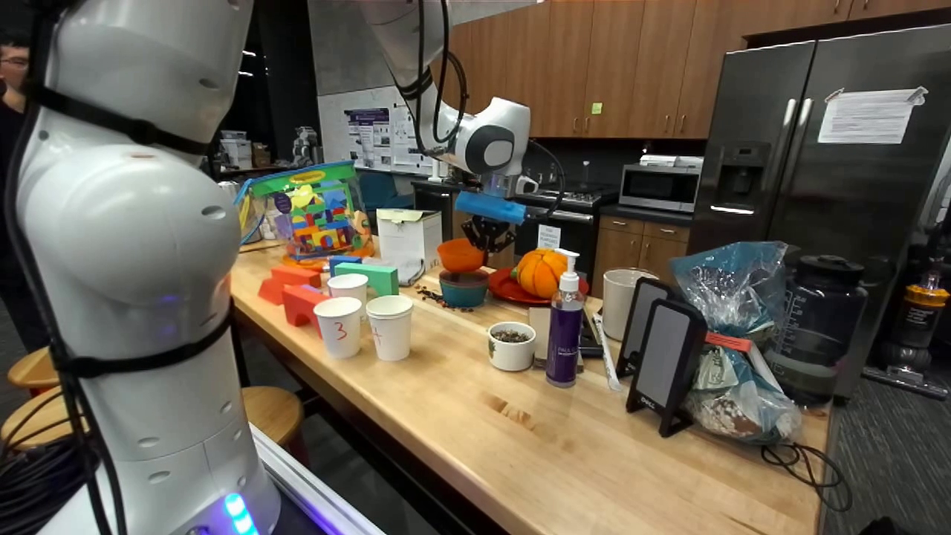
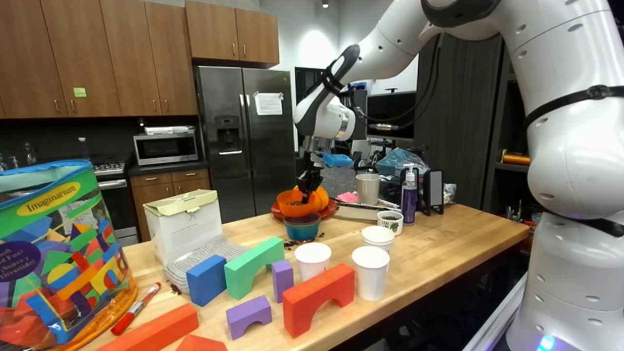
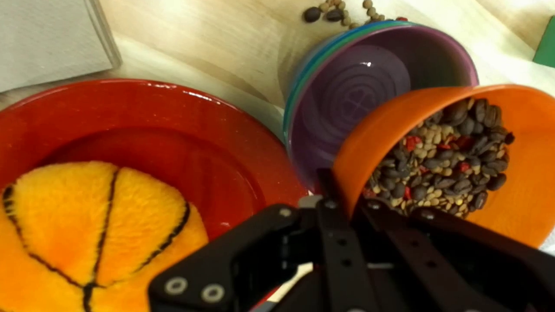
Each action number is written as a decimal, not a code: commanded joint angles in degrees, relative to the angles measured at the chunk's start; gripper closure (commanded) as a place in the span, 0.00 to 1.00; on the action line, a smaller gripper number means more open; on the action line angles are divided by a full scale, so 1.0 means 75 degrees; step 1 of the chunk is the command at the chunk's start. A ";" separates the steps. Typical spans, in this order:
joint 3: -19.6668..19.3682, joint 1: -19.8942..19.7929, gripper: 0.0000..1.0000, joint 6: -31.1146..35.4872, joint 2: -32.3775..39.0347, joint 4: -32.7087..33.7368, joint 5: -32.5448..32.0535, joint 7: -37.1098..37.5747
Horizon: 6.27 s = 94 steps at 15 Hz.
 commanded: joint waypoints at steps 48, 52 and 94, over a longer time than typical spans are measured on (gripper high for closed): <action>-0.0069 -0.0213 0.00 0.1124 -0.0558 -0.1610 -0.0296 0.0022; -0.0096 -0.0257 0.00 0.2040 -0.0981 -0.2573 -0.0406 0.0061; -0.1149 0.0388 0.00 0.2891 -0.3896 -0.5519 -0.0798 0.2398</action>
